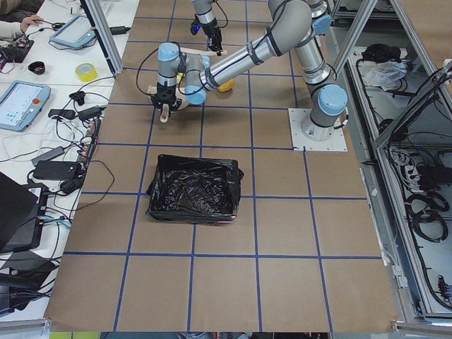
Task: Sweep and dump trash into bin
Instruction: 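Lift the white brush with the right gripper and move it toward the dustpan, then sweep the banana peel and sponge into the dustpan with the right gripper's brush, then move the brush with the right gripper behind the yellow potato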
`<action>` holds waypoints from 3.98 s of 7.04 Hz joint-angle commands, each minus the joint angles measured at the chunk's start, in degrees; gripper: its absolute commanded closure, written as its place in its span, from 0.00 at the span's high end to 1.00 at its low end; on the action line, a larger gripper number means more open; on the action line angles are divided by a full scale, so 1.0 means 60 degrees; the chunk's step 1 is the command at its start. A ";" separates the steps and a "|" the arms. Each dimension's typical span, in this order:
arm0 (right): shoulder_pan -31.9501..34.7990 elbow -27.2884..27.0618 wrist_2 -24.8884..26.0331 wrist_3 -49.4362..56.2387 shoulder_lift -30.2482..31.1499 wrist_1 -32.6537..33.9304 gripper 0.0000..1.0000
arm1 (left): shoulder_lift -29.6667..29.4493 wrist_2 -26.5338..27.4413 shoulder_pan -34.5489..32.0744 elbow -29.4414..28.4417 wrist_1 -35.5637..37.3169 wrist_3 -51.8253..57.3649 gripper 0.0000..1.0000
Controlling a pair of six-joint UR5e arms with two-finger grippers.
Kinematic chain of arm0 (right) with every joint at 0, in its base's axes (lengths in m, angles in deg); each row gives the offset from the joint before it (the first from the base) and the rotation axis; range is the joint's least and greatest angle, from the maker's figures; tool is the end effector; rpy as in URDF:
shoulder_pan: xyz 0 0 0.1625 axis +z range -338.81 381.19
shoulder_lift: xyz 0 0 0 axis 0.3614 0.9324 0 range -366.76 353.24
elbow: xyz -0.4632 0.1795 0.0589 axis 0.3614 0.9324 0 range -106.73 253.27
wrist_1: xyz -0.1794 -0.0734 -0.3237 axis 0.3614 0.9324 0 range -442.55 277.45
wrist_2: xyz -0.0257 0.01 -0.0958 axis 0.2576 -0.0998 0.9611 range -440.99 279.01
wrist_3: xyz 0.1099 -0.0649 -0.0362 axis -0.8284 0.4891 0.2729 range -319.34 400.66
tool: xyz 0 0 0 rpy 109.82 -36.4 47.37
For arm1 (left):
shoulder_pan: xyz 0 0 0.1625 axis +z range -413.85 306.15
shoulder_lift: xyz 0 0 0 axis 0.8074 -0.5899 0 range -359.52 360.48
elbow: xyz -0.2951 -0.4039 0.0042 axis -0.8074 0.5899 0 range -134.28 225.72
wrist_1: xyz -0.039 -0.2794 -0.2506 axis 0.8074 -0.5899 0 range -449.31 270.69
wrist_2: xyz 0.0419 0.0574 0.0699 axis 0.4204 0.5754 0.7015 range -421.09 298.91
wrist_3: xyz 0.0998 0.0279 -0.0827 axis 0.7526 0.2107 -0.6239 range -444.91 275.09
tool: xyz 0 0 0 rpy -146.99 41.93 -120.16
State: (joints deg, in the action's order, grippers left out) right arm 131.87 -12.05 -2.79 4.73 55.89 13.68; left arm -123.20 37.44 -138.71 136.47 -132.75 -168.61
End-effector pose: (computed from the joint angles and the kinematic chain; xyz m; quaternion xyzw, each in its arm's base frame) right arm 0.3671 -0.5181 0.3181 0.1452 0.9738 0.1735 0.0221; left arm -0.0511 -0.7009 0.2718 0.6997 -0.7028 0.1283 0.0094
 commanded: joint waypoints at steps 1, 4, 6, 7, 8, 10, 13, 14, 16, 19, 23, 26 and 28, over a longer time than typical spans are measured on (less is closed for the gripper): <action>0.0288 0.0274 -0.0593 -0.0529 -0.0479 0.0104 0.00 | -0.0040 -0.0002 -0.0006 -0.0009 0.0046 -0.0038 0.00; 0.0288 0.0406 -0.0567 -0.0632 -0.0759 0.0676 0.00 | 0.0062 0.0712 -0.0006 -0.0256 0.0105 0.0472 0.00; 0.0287 0.0465 -0.0566 -0.0647 -0.0729 0.0661 0.00 | -0.0112 0.1154 -0.0181 -0.0287 0.0105 0.0328 0.00; 0.0288 0.0581 -0.0567 -0.0662 -0.0744 0.0632 0.00 | -0.0171 0.1474 -0.0298 -0.0316 0.0119 0.0284 0.00; 0.0288 0.0669 -0.0567 -0.0647 -0.0787 0.0617 0.00 | -0.0215 0.1579 -0.0372 -0.0317 0.0119 0.0269 0.00; 0.0288 0.1252 -0.1018 -0.0618 -0.1312 0.0806 0.00 | -0.0245 0.1712 -0.0387 -0.0346 0.0163 0.0255 0.00; 0.0331 0.1490 -0.1224 -0.0355 -0.1783 0.1961 0.00 | -0.0245 0.1697 -0.0402 -0.0346 0.0265 0.0240 0.00; 0.0404 0.1708 -0.1748 -0.0050 -0.1943 0.2226 0.00 | -0.0129 0.1712 -0.0445 -0.0230 0.0309 0.0211 0.00; 0.0813 0.2104 -0.2016 0.0217 -0.2164 0.2257 0.00 | 0.0163 0.1800 -0.0591 0.0048 0.0544 0.0109 0.00; 0.1019 0.2689 -0.2881 0.0203 -0.2296 0.2478 0.00 | 0.0135 0.1829 -0.0592 0.0255 0.1013 0.0079 0.00; 0.0976 0.2779 -0.1344 0.0130 -0.1492 0.0429 0.00 | 0.0252 0.1829 -0.0636 0.0255 0.1028 0.0166 0.00; 0.0276 0.2707 0.0190 0.0857 -0.0777 -0.1192 0.00 | 0.0326 0.1829 -0.0636 0.0328 0.1057 0.0181 0.00; -0.0427 0.1921 0.1044 0.1899 0.0509 -0.2863 0.00 | 0.0340 0.1728 -0.0607 0.0502 0.1013 0.0356 0.00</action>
State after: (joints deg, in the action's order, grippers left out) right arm 131.72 2.60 0.98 12.96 54.44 1.95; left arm -121.43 48.23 -142.40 138.70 -126.51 -167.16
